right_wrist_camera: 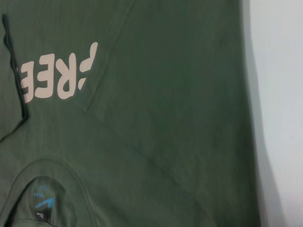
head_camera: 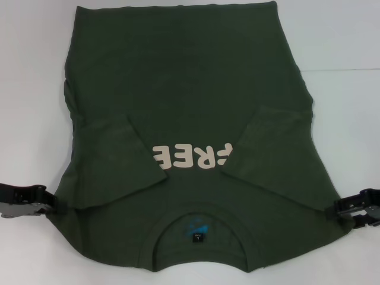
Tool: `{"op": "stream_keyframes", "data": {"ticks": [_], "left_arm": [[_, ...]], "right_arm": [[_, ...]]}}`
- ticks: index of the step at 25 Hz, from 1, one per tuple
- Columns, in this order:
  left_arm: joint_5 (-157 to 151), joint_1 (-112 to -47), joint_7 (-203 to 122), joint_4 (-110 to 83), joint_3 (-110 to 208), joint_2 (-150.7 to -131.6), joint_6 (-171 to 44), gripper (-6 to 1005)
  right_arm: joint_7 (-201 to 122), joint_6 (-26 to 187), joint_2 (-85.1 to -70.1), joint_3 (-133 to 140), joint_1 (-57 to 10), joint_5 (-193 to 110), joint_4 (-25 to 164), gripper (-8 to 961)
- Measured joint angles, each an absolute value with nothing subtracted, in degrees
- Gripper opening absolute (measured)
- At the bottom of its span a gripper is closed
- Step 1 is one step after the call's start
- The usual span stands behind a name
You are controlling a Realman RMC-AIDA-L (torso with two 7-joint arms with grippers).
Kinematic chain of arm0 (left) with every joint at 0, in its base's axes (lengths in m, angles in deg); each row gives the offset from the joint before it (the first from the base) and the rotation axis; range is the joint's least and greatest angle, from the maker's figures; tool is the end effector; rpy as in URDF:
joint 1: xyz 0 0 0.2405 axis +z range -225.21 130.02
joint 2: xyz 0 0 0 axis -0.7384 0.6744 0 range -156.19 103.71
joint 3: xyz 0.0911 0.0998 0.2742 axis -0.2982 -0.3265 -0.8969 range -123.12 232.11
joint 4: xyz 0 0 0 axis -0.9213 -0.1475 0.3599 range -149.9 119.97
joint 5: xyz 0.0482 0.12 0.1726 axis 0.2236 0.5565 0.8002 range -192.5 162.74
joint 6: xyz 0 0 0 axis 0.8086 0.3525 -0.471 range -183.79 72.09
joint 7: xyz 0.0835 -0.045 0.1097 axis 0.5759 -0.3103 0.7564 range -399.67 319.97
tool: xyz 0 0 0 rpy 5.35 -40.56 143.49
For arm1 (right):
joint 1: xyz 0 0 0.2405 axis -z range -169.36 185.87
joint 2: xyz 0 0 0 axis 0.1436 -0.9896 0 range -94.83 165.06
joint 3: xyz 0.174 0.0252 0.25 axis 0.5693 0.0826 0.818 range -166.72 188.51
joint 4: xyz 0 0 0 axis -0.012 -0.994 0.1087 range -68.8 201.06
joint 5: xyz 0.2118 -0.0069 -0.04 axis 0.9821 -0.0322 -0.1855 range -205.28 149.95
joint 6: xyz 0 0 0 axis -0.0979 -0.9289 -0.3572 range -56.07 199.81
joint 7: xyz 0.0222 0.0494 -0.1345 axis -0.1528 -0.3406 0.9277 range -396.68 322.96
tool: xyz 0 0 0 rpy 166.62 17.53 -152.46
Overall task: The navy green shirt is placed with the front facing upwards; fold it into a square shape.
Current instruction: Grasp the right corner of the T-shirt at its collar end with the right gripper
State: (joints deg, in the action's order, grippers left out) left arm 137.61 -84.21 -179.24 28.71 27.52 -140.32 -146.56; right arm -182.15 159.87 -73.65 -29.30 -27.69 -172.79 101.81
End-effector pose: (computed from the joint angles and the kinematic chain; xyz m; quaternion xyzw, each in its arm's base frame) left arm -0.3580 0.3714 0.0331 -0.7396 -0.6604 -0.0345 0.1251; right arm 0.3680 0.3706 0.0348 -0.7207 0.6856 -0.0086 0.1018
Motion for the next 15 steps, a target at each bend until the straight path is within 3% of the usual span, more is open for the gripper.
{"op": "stream_keyframes", "data": {"ticks": [15], "left_arm": [[137.6,-84.4,-179.3,28.7,27.7,-140.32,-146.7,54]], "right_arm": [[-182.0,159.6,-73.95,-29.6,-27.9,-172.6,101.8,874]]}}
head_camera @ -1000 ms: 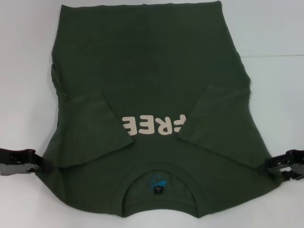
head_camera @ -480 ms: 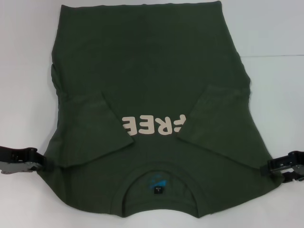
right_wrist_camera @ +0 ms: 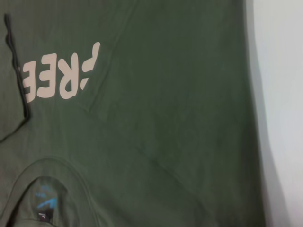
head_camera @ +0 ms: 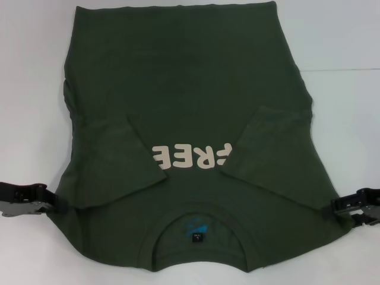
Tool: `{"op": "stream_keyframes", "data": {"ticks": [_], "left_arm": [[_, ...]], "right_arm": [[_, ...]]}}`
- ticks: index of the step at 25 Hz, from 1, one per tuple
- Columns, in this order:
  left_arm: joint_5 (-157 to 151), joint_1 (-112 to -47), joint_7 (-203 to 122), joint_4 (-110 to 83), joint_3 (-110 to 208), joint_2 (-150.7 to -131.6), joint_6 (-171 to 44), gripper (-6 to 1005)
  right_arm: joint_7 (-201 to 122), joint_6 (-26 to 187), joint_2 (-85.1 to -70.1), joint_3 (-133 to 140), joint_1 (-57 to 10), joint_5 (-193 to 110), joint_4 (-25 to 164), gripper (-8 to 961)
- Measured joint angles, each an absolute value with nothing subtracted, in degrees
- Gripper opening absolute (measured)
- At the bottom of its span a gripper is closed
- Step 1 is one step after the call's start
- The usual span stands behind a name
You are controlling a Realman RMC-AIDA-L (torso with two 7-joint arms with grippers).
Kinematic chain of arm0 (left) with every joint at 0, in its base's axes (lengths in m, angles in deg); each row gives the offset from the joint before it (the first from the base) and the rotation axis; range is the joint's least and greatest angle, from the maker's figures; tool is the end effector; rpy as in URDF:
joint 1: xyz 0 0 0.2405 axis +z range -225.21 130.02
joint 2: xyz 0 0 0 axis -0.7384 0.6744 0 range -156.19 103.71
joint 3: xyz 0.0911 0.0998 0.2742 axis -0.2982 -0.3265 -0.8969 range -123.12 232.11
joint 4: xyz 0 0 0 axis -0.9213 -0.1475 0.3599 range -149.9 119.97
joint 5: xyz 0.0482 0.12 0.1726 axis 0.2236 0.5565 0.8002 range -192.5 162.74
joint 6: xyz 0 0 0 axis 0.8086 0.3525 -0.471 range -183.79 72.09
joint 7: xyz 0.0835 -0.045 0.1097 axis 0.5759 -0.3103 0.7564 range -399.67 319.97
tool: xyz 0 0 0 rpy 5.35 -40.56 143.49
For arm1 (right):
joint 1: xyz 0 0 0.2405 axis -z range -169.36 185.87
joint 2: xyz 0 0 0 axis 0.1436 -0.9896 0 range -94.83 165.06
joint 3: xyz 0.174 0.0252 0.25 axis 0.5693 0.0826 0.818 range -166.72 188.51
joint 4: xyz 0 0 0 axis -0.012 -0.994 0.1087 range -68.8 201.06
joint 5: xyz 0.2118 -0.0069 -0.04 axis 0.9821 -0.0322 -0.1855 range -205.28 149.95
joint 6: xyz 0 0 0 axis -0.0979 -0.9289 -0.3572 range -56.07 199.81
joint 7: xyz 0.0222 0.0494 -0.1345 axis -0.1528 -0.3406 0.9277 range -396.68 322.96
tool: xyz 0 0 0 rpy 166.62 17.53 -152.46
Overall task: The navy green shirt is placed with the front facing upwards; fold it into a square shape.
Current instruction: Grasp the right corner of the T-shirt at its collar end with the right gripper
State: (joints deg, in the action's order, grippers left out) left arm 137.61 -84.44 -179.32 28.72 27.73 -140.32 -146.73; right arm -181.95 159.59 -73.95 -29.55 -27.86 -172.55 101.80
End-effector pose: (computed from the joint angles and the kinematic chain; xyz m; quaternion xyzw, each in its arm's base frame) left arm -0.3564 0.3725 0.0333 -0.7400 -0.6601 -0.0362 0.1240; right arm 0.3658 0.3718 0.0318 -0.7237 0.6826 -0.0076 0.1008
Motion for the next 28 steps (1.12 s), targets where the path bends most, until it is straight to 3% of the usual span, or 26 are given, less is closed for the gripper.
{"op": "stream_keyframes", "data": {"ticks": [22,28], "left_arm": [[137.6,-84.5,-179.3,28.7,27.9,-140.32,-146.7,52],[137.5,-84.5,-179.3,28.7,27.9,-140.32,-146.7,52]], "right_arm": [[-181.2,159.6,-74.96,-29.7,-29.8,-172.7,100.2,807],[-181.7,158.8,-74.63,-29.8,-30.0,-172.9,100.3,788]]}}
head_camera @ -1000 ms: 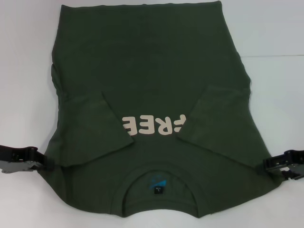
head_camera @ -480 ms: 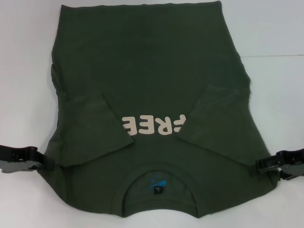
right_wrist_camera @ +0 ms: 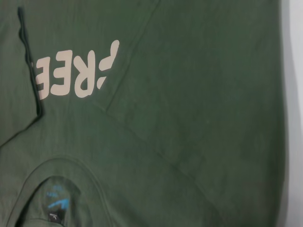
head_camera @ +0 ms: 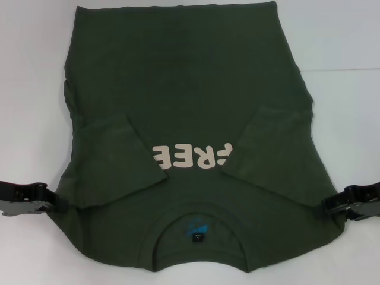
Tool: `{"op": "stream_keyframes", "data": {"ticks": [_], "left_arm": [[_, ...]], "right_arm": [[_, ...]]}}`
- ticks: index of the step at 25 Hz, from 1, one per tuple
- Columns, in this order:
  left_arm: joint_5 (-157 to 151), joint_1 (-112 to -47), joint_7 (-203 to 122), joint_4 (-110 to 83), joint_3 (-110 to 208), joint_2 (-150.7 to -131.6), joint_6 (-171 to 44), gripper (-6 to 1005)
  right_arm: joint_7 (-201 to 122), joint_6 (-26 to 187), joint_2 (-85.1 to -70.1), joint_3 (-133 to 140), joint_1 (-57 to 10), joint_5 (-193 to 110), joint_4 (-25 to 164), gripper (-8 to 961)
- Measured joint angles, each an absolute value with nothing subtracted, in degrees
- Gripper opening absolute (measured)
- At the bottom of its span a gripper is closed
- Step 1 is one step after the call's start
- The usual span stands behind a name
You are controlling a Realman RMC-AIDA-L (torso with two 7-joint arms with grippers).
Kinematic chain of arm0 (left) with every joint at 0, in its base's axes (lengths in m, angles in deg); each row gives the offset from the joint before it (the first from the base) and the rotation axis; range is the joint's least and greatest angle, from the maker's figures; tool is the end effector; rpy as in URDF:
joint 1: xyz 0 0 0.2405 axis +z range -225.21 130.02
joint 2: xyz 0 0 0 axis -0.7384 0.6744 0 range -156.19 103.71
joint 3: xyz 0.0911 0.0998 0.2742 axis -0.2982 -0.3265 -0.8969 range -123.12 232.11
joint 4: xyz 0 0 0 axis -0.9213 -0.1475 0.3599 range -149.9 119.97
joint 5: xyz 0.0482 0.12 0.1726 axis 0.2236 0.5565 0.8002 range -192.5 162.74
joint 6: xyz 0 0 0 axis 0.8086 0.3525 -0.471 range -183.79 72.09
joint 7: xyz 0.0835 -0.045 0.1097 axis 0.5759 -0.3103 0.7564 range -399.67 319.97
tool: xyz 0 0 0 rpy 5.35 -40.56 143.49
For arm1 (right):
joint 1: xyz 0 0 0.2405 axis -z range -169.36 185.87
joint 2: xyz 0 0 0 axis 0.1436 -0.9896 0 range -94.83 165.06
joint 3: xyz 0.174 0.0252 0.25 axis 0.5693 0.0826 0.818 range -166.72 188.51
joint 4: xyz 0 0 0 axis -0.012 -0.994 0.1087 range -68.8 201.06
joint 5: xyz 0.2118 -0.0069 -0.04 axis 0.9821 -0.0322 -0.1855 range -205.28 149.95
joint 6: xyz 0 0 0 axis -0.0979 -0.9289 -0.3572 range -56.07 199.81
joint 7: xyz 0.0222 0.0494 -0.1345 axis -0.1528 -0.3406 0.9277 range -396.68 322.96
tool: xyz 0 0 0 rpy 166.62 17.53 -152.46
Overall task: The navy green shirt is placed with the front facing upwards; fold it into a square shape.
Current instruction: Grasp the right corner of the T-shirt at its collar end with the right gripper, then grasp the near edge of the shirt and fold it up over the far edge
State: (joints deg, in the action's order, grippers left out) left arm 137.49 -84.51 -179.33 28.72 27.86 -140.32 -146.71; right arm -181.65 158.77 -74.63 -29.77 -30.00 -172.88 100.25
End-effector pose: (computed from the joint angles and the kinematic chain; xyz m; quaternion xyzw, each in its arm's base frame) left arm -0.3558 0.3732 0.0335 -0.7399 -0.6600 -0.0382 0.1242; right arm 0.3534 0.3807 0.0207 -0.7339 0.6730 -0.0100 0.0917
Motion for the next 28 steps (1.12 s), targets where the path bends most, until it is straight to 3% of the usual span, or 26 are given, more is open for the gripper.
{"op": "stream_keyframes", "data": {"ticks": [11,19,24,28], "left_arm": [[137.0,-84.5,-179.3,28.7,27.9,-140.19,-146.7,51],[136.8,-84.5,-179.2,28.7,27.9,-140.14,-146.7,50],[136.8,-84.5,-179.0,28.7,27.9,-140.14,-146.7,50],[136.1,-84.3,-178.9,28.8,28.2,-140.07,-146.7,49]], "right_arm": [[-182.6,158.9,-74.42,-32.1,-30.3,-173.0,100.2,339],[-182.6,158.8,-74.57,-32.7,-30.6,-173.9,100.4,104],[-182.1,158.9,-74.56,-32.6,-30.8,-174.5,100.7,36],[-181.1,159.6,-74.39,-31.7,-30.5,-173.1,100.8,36]]}}
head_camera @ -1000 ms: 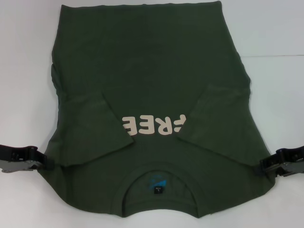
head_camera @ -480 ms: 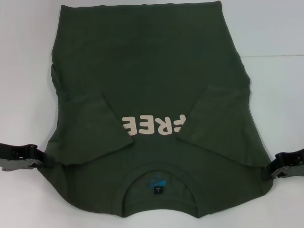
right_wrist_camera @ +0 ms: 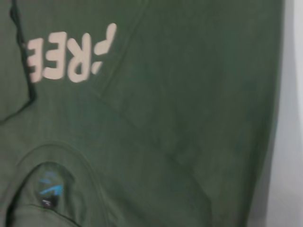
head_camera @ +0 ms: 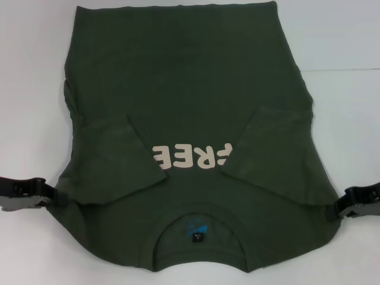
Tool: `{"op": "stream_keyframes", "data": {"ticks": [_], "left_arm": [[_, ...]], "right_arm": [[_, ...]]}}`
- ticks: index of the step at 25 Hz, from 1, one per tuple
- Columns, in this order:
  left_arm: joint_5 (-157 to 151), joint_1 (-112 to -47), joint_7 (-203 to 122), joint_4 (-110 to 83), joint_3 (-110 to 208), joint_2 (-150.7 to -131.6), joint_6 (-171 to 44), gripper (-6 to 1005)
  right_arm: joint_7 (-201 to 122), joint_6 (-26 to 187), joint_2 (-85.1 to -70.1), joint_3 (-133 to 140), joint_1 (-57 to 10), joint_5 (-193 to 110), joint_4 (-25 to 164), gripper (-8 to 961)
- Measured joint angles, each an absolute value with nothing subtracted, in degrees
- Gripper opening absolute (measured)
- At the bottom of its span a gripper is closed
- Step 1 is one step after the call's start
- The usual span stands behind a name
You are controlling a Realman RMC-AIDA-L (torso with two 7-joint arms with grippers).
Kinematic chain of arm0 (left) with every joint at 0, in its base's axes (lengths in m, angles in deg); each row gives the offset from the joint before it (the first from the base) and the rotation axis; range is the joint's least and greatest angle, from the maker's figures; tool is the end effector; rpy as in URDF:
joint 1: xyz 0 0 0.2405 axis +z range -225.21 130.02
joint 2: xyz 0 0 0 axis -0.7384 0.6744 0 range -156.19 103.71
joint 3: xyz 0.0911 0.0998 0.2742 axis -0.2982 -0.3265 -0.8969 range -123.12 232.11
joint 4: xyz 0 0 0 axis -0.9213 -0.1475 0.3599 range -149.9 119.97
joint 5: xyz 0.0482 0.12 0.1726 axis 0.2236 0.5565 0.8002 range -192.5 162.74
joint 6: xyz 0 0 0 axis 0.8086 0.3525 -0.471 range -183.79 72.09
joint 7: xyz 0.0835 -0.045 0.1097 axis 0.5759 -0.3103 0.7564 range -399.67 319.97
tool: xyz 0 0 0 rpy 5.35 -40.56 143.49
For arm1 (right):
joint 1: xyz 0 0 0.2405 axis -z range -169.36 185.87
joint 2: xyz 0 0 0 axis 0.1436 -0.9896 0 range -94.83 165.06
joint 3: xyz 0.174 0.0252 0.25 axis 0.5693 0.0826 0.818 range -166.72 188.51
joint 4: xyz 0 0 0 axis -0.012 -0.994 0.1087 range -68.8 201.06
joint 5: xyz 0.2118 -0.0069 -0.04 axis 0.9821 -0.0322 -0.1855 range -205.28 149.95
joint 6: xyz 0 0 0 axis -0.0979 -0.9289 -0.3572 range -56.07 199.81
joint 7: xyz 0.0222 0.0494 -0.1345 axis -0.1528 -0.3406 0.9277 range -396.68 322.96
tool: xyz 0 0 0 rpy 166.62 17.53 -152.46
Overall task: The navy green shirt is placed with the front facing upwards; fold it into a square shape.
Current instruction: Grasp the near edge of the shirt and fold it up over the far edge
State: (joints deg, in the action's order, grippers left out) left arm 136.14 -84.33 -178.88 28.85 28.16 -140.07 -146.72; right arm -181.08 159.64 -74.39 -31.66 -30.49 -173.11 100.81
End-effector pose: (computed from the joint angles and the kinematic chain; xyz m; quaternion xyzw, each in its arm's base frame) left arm -0.3550 0.3747 0.0368 -0.7415 -0.6569 -0.0509 0.1265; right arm 0.3496 0.3822 0.0219 -0.7464 0.6590 -0.0280 0.0882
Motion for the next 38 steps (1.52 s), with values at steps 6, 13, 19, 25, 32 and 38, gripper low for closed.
{"op": "stream_keyframes", "data": {"ticks": [6,13,19,25,32,38], "left_arm": [[136.3,-84.0,-178.6,29.0,29.5,-139.12,-150.5,49],[139.9,-83.7,-177.5,30.1,30.3,-137.94,-160.4,50],[141.6,-83.4,-172.6,30.2,31.3,-137.40,-173.0,49],[145.2,-82.3,-172.2,29.8,25.2,-138.74,-174.6,49],[145.8,-82.4,-172.0,29.7,23.4,-139.03,-174.7,50],[139.8,-83.9,-171.2,29.5,32.9,-137.20,-174.5,50]], "right_arm": [[-172.7,168.0,-73.18,-25.7,-29.6,-167.9,100.9,37],[-166.6,176.8,-71.96,-25.8,-28.1,-168.2,100.9,37],[-159.9,183.5,-71.80,-32.1,-26.7,-168.4,101.1,37],[-155.5,185.4,-72.92,-41.8,-26.3,-168.4,101.1,38],[-154.9,185.4,-73.98,-44.7,-26.3,-168.3,101.8,38],[-154.7,185.4,-73.32,-34.3,-27.1,-167.3,102.3,38]]}}
